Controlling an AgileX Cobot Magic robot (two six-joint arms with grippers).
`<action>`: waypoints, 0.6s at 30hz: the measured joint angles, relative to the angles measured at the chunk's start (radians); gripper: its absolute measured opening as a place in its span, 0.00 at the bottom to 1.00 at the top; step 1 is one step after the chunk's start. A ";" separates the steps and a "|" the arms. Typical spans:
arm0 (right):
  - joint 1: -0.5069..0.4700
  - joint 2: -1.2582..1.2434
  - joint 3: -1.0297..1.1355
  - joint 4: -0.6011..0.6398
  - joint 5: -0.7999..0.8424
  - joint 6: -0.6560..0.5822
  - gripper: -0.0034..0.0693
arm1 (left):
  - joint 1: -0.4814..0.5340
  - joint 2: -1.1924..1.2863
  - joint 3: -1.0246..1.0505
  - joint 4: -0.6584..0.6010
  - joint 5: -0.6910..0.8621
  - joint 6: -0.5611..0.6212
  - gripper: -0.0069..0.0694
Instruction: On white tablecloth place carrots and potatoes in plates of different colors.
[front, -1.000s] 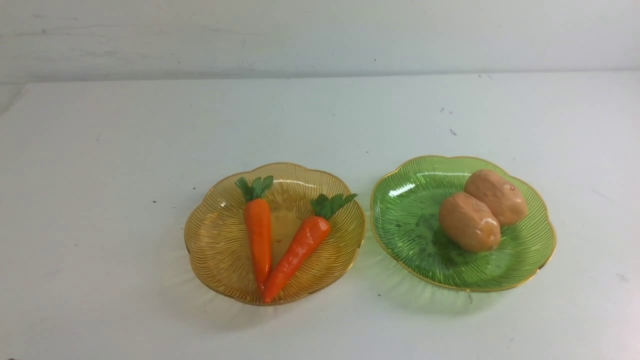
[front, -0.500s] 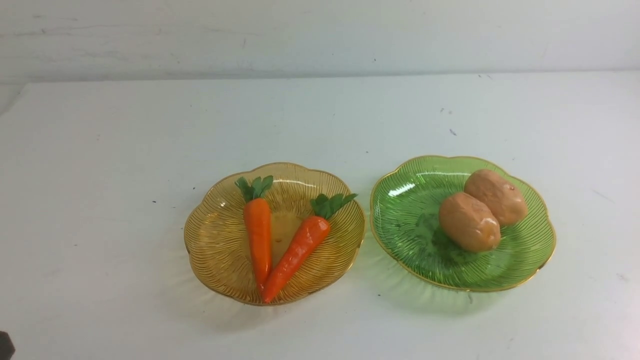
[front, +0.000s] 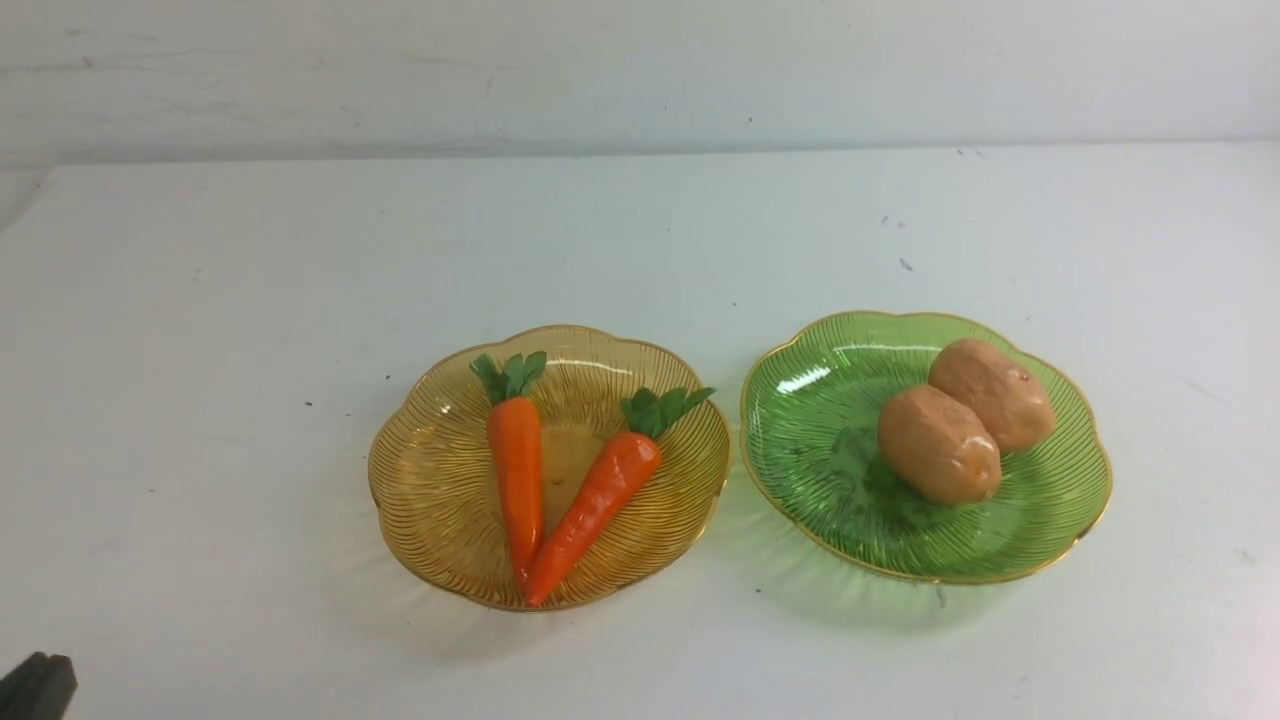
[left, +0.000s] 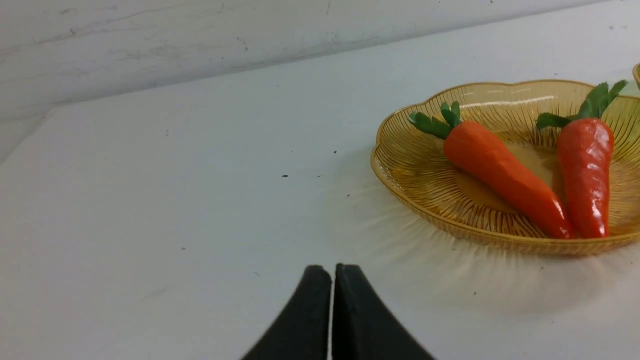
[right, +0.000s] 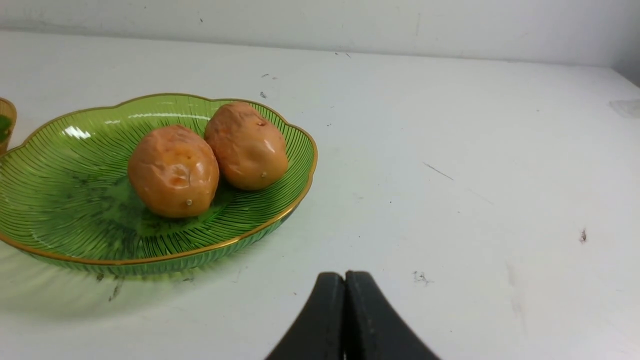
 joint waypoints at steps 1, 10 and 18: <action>0.000 0.000 0.000 0.000 0.000 0.000 0.03 | 0.000 0.000 0.000 0.017 0.012 0.000 0.09; 0.000 0.000 0.000 0.000 0.000 0.000 0.03 | 0.079 0.000 0.001 -0.015 0.121 0.000 0.09; 0.000 0.000 0.000 0.000 0.000 0.000 0.03 | 0.054 0.000 0.001 -0.018 0.121 0.000 0.09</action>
